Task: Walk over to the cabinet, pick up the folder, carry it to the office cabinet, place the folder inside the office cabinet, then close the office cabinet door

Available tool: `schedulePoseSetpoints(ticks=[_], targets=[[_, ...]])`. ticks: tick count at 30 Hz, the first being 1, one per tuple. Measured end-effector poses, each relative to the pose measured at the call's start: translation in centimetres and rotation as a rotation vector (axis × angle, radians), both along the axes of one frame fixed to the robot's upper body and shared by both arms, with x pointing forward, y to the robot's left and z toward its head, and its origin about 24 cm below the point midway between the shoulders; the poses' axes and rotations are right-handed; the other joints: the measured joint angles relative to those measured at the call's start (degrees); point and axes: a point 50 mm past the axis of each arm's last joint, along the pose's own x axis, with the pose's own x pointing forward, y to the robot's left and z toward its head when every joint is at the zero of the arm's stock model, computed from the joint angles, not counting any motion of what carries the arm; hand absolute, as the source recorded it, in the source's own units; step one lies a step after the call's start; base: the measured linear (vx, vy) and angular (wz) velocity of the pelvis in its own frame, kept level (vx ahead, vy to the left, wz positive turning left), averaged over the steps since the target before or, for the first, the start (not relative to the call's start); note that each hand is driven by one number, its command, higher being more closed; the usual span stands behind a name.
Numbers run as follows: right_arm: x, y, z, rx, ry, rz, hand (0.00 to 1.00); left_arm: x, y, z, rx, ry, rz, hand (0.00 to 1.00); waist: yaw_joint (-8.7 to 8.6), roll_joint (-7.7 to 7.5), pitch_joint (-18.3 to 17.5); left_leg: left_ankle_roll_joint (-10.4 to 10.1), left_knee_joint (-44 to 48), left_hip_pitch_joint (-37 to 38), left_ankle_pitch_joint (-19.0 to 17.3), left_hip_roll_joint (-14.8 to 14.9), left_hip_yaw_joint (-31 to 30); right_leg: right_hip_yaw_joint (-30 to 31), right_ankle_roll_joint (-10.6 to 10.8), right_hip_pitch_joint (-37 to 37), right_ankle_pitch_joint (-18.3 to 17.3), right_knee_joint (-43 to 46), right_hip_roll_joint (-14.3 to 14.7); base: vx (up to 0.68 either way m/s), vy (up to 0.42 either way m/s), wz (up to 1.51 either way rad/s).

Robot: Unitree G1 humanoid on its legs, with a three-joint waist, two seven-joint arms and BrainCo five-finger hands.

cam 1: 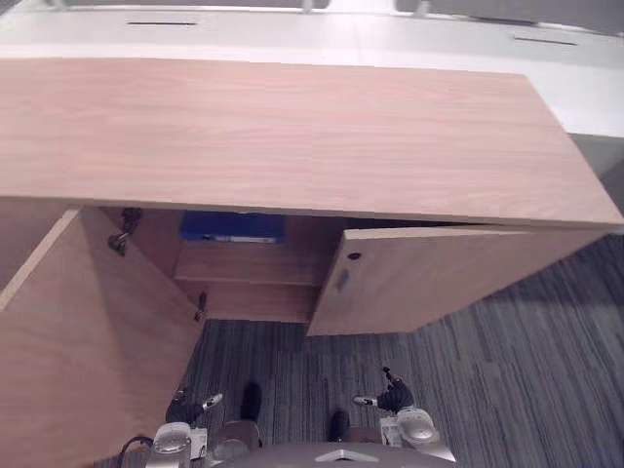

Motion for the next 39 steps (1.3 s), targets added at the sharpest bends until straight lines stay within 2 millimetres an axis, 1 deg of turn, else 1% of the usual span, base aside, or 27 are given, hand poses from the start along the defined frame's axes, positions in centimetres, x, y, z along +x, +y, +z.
schedulePoseSetpoints(ticks=[1, 2, 3, 4, 5, 6, 7, 8, 9, 12, 14, 17, 18, 20, 22, 23, 24, 25, 28, 29, 31, 33, 34, 36, 37, 39], targets=[[0.3, -0.2, 0.1, -0.005, -0.010, -0.023, 0.00, 0.3, 0.0, 0.2, -0.005, -0.019, 0.010, 0.00, -0.36, 0.04, 0.1, 0.2, 0.0, -0.8, 1.2, -0.3, 0.9, -0.4, -0.9, -0.1, -0.6, 0.4, -0.2, -0.14, 0.054, 0.98], [0.5, -0.6, 0.3, -0.012, -0.024, -0.047, 0.00, 0.5, -0.5, 0.2, -0.021, -0.041, 0.027, 0.00, -0.26, 0.77, 0.2, 1.4, 0.0, -1.0, -2.1, 0.4, 5.1, -2.9, -0.4, -0.3, -0.9, 0.5, -0.8, -0.20, 0.086, 0.91], [0.5, -0.7, 0.4, -0.012, -0.030, -0.070, 0.00, 0.8, -0.6, 0.3, -0.039, -0.053, 0.066, 0.00, -0.36, 0.40, 0.3, 3.6, 0.2, -1.2, -5.2, 0.5, 8.4, -4.1, -0.1, 0.1, -1.1, 0.9, -1.5, -0.17, 0.093, 0.98], [0.2, -0.9, 0.4, -0.006, -0.030, -0.109, 0.00, 0.8, -0.2, 0.3, -0.042, -0.062, 0.104, 0.00, -0.63, -2.46, 1.0, 4.8, 9.3, -2.2, -8.4, -0.5, 14.0, -5.9, 0.2, 0.8, -1.5, 1.7, -5.4, -0.10, 0.054, 0.72], [0.2, -1.0, 0.4, -0.006, -0.030, -0.114, 0.00, 0.9, -0.2, 0.4, -0.041, -0.064, 0.106, 0.00, -0.68, -2.54, 0.9, 4.5, 11.3, -2.1, -8.6, -0.7, 14.7, -6.2, 0.3, 1.1, -1.5, 1.7, -6.0, -0.05, 0.017, 0.71], [-0.1, -1.4, 0.3, -0.017, -0.024, -0.121, 0.00, 0.4, -0.3, 0.2, -0.046, -0.052, 0.110, 0.00, -1.09, -2.62, 0.7, 3.4, 16.0, -0.3, -9.8, -0.5, 16.0, -7.0, 1.0, 2.2, -1.9, 1.6, -6.7, -0.03, 0.025, 0.33], [-0.4, -1.8, 0.3, -0.025, -0.021, -0.125, 0.00, 0.0, -0.6, 0.0, -0.055, -0.041, 0.114, 0.00, -1.33, -1.21, 0.1, 1.6, 14.1, 1.2, -11.9, 0.2, 15.3, -6.7, 1.4, 2.5, -2.2, 1.6, -5.9, -0.05, 0.081, 0.35], [-0.8, -2.2, 0.2, -0.031, -0.005, -0.140, 0.00, -0.6, -0.8, -0.2, -0.063, -0.024, 0.125, 0.00, -1.38, 0.50, -0.6, 2.8, 9.0, 3.3, -12.1, -0.2, 14.1, -6.0, 2.1, 2.7, -2.1, 1.3, -5.2, -0.05, 0.116, 0.18], [-1.3, -1.8, -0.1, -0.011, 0.013, -0.152, 0.00, -1.1, -0.7, -0.3, -0.060, -0.014, 0.133, 0.00, -1.24, 0.26, -1.2, 3.0, 4.4, 4.6, -10.0, -1.1, 13.9, -4.3, 2.0, 2.8, -1.5, -0.7, -4.5, -0.04, 0.105, 0.18], [-1.8, -0.9, -0.7, 0.022, 0.051, -0.170, 0.00, -1.3, 0.1, -0.2, -0.042, -0.009, 0.143, 0.00, -1.36, -0.51, -1.5, 3.5, 0.0, 5.1, -7.0, -2.3, 12.3, -3.6, 2.1, 3.0, 0.0, -3.0, -4.1, 0.01, 0.083, 0.30], [-1.9, -0.8, -0.8, 0.025, 0.056, -0.173, 0.00, -1.8, 0.6, -0.2, -0.032, 0.000, 0.159, 0.00, -1.30, -0.68, -1.4, 3.6, 0.0, 6.1, -7.0, -2.9, 11.7, -3.2, 2.0, 4.5, 0.7, -4.1, -4.2, 0.02, 0.070, 0.17], [-1.6, -1.0, -0.8, 0.023, 0.062, -0.177, 0.00, -2.9, 1.4, -0.3, -0.015, 0.020, 0.187, 0.00, -1.12, -0.27, -1.7, 3.8, -0.3, 7.7, -7.2, -3.4, 11.3, -2.7, 2.6, 6.4, 1.0, -5.1, -4.3, 0.02, 0.032, 0.04], [-1.2, -1.0, -0.7, 0.023, 0.052, -0.175, 0.00, -3.1, 1.9, -0.2, -0.011, 0.012, 0.239, 0.00, -1.01, -0.38, -1.8, 3.8, -0.3, 7.7, -7.2, -3.3, 11.1, -2.8, 2.7, 6.5, 1.0, -5.2, -4.1, 0.00, 0.000, 0.00], [-0.9, -1.1, -0.6, 0.022, 0.045, -0.179, 0.00, -3.5, 2.8, 0.0, -0.002, -0.006, 0.340, 0.00, -0.92, -0.05, -1.8, 3.8, -0.3, 7.8, -7.2, -3.2, 10.6, -3.5, 2.7, 7.1, 1.0, -5.7, -3.9, 0.01, -0.021, 0.13], [-1.0, -1.3, -0.6, 0.018, 0.049, -0.185, 0.00, -4.1, 4.1, 0.3, 0.011, -0.027, 0.465, 0.00, -0.91, 0.28, -1.9, 4.0, -0.3, 8.1, -7.0, -3.1, 9.7, -4.2, 2.7, 8.1, 1.0, -6.3, -3.7, 0.03, -0.029, 0.19], [-1.1, -1.5, -0.6, 0.014, 0.050, -0.190, 0.00, -4.6, 4.9, 0.6, 0.022, -0.054, 0.563, 0.00, -0.71, 0.52, -1.9, 4.1, -0.4, 8.3, -7.0, -3.1, 9.4, -4.6, 2.7, 8.6, 1.0, -6.6, -3.5, 0.03, -0.030, 0.14], [-1.1, -1.6, -0.6, 0.011, 0.051, -0.191, 0.00, -4.8, 5.4, 0.8, 0.031, -0.069, 0.601, 0.00, -0.64, 0.59, -1.9, 4.1, -0.4, 8.4, -7.0, -3.1, 9.3, -4.8, 2.7, 8.9, 1.0, -6.8, -3.4, 0.05, -0.035, 0.16], [-1.2, -2.0, -0.6, 0.000, 0.053, -0.192, 0.00, -5.6, 6.7, 1.3, 0.058, -0.104, 0.708, 0.00, -0.52, 0.82, -1.8, 4.0, -0.4, 8.9, -7.0, -3.1, 8.6, -5.4, 2.6, 9.9, 1.0, -7.1, -3.2, 0.05, -0.031, 0.15], [-0.9, -2.6, -0.5, -0.016, 0.054, -0.191, 0.00, -6.0, 8.2, 2.2, 0.094, -0.167, 0.824, 0.00, -0.19, 1.06, -1.8, 4.0, -0.4, 8.8, -7.0, -3.0, 8.1, -5.8, 2.6, 10.2, 1.0, -7.4, -3.0, 0.03, -0.033, 0.11], [-0.8, -2.9, -0.5, -0.025, 0.054, -0.192, 0.00, -5.8, 8.9, 2.7, 0.109, -0.207, 0.852, 0.00, 0.14, 1.18, -1.7, 3.9, -0.4, 8.8, -7.0, -3.0, 7.8, -6.1, 2.6, 10.5, 1.0, -7.6, -2.9, 0.02, -0.028, 0.11], [-0.6, -3.0, -0.4, -0.030, 0.049, -0.190, 0.00, -5.3, 10.0, 3.7, 0.135, -0.270, 0.855, 0.00, 0.26, 1.24, -1.7, 3.9, -0.4, 8.9, -6.9, -3.1, 7.2, -6.8, 2.5, 11.0, 0.9, -7.6, -2.9, 0.01, -0.026, 0.17], [-0.4, -3.1, -0.3, -0.035, 0.044, -0.183, 0.00, -3.8, 12.1, 5.8, 0.196, -0.386, 0.827, 0.00, 0.96, 1.27, -1.6, 3.8, -0.4, 8.9, -6.9, -3.0, 6.5, -7.2, 2.1, 11.4, 0.7, -7.8, -2.7, 0.00, -0.029, 0.16], [-0.3, -3.1, -0.2, -0.037, 0.043, -0.178, 0.00, -3.5, 12.6, 6.4, 0.210, -0.417, 0.821, 0.00, 1.07, 1.26, -1.6, 3.8, -0.4, 8.9, -6.9, -3.0, 6.4, -7.3, 2.0, 11.5, 0.6, -7.8, -2.7, -0.01, -0.032, 0.11], [-0.1, -3.0, -0.2, -0.039, 0.038, -0.164, 0.00, -2.1, 14.4, 8.6, 0.262, -0.525, 0.781, 0.00, 1.19, 1.29, -1.4, 3.8, -0.4, 8.9, -6.9, -3.1, 5.9, -7.9, 1.9, 11.8, 0.6, -8.1, -2.6, -0.01, -0.026, 0.10], [-0.1, -3.0, -0.2, -0.039, 0.038, -0.164, 0.00, -1.7, 14.8, 9.2, 0.272, -0.548, 0.770, 0.00, 1.20, 1.29, -1.4, 3.8, -0.4, 8.8, -6.9, -3.1, 5.7, -8.1, 1.8, 11.9, 0.5, -8.1, -2.6, -0.01, -0.025, 0.13], [-0.1, -3.0, -0.2, -0.037, 0.039, -0.161, 0.00, -0.3, 15.6, 10.8, 0.300, -0.618, 0.711, 0.00, 1.33, 1.25, -1.0, 3.7, -0.4, 8.8, -7.0, -3.1, 5.2, -8.4, 1.5, 12.1, 0.3, -8.2, -2.5, -0.01, -0.029, 0.11]])
